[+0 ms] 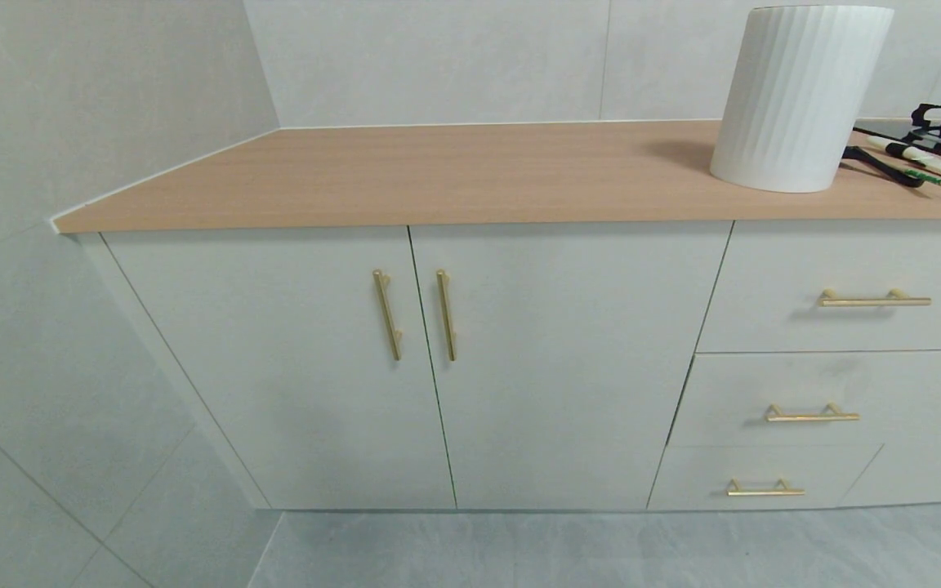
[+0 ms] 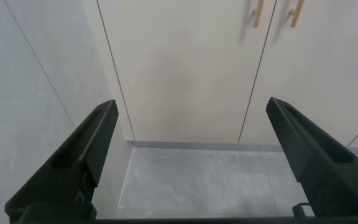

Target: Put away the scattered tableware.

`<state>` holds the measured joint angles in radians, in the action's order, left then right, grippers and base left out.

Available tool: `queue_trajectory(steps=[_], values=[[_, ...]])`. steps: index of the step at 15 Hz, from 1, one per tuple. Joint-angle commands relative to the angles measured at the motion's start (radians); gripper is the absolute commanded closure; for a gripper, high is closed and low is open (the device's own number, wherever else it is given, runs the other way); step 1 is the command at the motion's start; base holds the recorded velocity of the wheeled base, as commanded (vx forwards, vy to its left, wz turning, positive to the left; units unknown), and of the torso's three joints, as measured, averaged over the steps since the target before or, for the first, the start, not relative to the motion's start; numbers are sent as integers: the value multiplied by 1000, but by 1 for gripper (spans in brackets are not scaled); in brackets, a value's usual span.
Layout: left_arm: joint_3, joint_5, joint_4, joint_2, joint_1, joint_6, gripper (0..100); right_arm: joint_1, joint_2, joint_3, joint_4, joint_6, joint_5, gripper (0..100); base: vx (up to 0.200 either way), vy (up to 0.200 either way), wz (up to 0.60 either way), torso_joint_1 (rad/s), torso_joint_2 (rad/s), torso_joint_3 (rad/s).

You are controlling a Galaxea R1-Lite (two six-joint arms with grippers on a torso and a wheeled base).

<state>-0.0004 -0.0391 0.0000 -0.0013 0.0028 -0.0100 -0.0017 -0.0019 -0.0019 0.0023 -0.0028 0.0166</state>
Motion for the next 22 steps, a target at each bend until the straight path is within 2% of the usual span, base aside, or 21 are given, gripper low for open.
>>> queue_trajectory(steps=[1, 16, 22], values=[[0, -1, 0, 1, 0, -4, 0, 0, 2, 0, 1, 0, 0, 0, 0, 0, 0, 0, 0, 0], [0, -1, 0, 1, 0, -2, 0, 0, 2, 0, 1, 0, 0, 0, 0, -200, 0, 4, 0, 2], [0, -1, 0, 1, 0, 1, 0, 0, 2, -1, 1, 0, 0, 0, 0, 0, 0, 0, 0, 0]])
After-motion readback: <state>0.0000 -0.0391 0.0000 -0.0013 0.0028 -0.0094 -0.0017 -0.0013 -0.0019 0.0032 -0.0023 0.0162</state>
